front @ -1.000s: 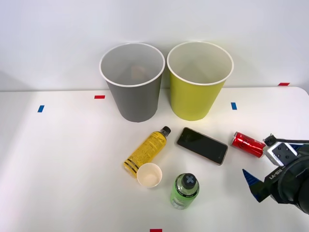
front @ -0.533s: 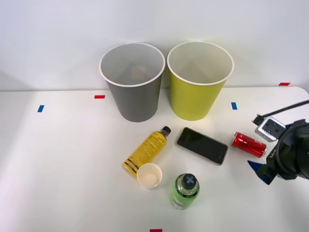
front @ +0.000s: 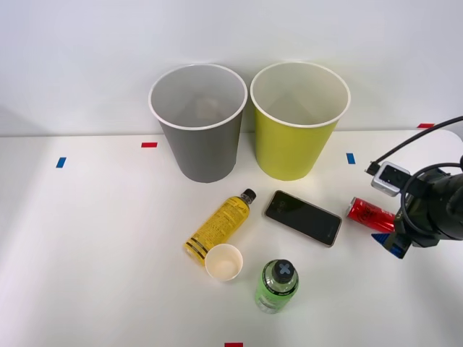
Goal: Put cans in the gray bin, plastic bottles in the light green bin
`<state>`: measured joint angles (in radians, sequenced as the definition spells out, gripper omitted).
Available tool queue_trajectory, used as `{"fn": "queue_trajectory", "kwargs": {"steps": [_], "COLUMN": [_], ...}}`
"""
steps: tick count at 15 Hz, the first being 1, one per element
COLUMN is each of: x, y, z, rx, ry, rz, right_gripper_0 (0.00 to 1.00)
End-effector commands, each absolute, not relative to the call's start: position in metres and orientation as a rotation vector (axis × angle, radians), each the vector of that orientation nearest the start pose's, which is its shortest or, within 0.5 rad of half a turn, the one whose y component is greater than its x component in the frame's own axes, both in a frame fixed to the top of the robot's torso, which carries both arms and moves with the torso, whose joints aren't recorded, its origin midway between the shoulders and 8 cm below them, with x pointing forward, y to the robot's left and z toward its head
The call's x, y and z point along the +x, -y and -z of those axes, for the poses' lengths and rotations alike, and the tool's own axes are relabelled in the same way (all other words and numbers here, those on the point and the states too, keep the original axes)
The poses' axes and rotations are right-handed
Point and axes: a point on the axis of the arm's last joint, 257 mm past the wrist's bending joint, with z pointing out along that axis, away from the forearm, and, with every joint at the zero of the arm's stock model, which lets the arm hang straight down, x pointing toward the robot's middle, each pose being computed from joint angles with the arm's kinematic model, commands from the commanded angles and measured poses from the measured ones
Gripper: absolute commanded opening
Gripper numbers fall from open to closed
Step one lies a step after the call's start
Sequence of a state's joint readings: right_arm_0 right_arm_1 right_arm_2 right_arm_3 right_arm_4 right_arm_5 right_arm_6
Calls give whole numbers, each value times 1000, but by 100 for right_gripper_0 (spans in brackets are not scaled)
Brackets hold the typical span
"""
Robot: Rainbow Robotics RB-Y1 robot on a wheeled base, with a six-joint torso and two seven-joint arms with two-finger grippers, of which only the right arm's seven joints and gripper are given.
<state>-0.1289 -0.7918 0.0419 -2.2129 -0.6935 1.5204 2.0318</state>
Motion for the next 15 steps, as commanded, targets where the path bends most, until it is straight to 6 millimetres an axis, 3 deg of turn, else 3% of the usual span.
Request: {"fn": "queue_trajectory", "kwargs": {"steps": [1,15], "x": [436,480], "y": [293,286], "z": [221,270], "rx": [-1232,-1284], "ry": [-2283,-2371], "rz": [331,373], "right_gripper_0": [100,100]}}
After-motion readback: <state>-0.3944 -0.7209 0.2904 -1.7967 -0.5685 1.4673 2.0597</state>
